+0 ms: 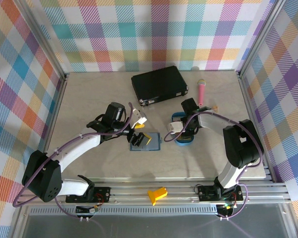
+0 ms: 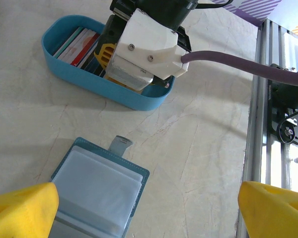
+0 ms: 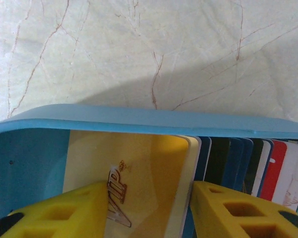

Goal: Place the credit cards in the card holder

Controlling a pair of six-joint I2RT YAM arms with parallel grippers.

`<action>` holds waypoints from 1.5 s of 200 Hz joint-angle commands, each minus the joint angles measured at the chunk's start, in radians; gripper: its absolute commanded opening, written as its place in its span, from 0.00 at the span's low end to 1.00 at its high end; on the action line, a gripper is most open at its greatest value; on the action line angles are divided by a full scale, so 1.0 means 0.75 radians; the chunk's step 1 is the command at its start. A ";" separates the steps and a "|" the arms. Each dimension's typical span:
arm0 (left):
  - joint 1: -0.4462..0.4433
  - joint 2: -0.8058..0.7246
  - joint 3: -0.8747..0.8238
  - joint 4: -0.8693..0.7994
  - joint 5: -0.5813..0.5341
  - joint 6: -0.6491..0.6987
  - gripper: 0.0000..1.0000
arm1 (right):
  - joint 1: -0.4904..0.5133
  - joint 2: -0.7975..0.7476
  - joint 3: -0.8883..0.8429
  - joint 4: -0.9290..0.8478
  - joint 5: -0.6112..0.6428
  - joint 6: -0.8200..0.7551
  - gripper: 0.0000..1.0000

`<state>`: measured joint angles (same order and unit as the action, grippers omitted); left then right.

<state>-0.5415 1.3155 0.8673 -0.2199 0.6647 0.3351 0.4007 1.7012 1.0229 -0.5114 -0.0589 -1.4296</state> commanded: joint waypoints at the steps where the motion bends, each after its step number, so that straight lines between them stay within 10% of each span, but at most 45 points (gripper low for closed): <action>1: -0.012 -0.013 -0.003 -0.018 0.015 0.037 0.93 | 0.004 0.094 -0.076 0.118 0.070 0.005 0.41; 146: -0.025 -0.013 -0.003 -0.012 0.026 0.032 0.92 | 0.002 -0.016 -0.064 0.060 0.116 0.047 0.00; 300: -0.033 -0.030 -0.007 0.003 0.048 0.012 0.92 | -0.029 -0.231 0.071 -0.368 -0.077 0.191 0.00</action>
<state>-0.5503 1.3155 0.8673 -0.2195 0.6666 0.3344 0.3939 1.5562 1.0370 -0.6624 -0.0734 -1.3155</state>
